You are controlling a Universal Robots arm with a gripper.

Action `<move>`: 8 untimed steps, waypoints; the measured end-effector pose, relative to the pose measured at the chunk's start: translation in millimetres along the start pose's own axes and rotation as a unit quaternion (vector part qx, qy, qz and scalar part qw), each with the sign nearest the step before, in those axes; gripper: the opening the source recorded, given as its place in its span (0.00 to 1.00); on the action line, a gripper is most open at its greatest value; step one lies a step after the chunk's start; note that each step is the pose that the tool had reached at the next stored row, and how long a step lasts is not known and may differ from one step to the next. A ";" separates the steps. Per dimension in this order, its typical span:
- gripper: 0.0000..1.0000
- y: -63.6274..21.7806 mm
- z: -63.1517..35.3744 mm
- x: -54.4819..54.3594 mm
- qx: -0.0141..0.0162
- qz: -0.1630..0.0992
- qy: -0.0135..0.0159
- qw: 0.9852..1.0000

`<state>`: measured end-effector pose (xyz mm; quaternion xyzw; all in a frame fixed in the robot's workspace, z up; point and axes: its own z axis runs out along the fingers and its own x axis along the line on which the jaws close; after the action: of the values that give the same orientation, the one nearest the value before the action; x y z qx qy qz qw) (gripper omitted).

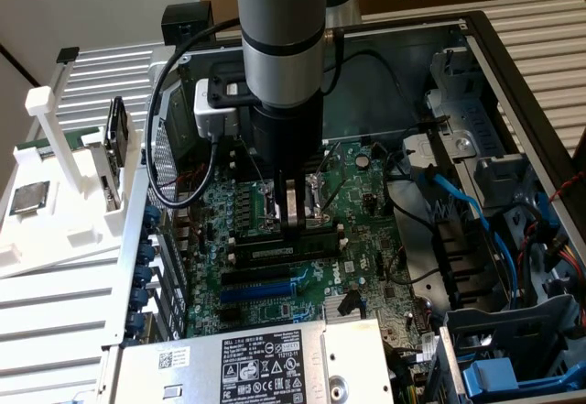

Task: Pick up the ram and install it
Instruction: 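Press down the ram until it locks into place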

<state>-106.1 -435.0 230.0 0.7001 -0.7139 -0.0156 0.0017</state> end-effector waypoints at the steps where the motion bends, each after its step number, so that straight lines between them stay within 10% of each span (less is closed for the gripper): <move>1: 0.12 0.0 0.2 0.0 0.000 0.000 0.000 1.000; 8: 0.12 -0.1 1.2 0.2 0.000 0.000 -0.001 1.000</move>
<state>-106.0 -435.1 228.8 0.7001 -0.7138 -0.0160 0.0011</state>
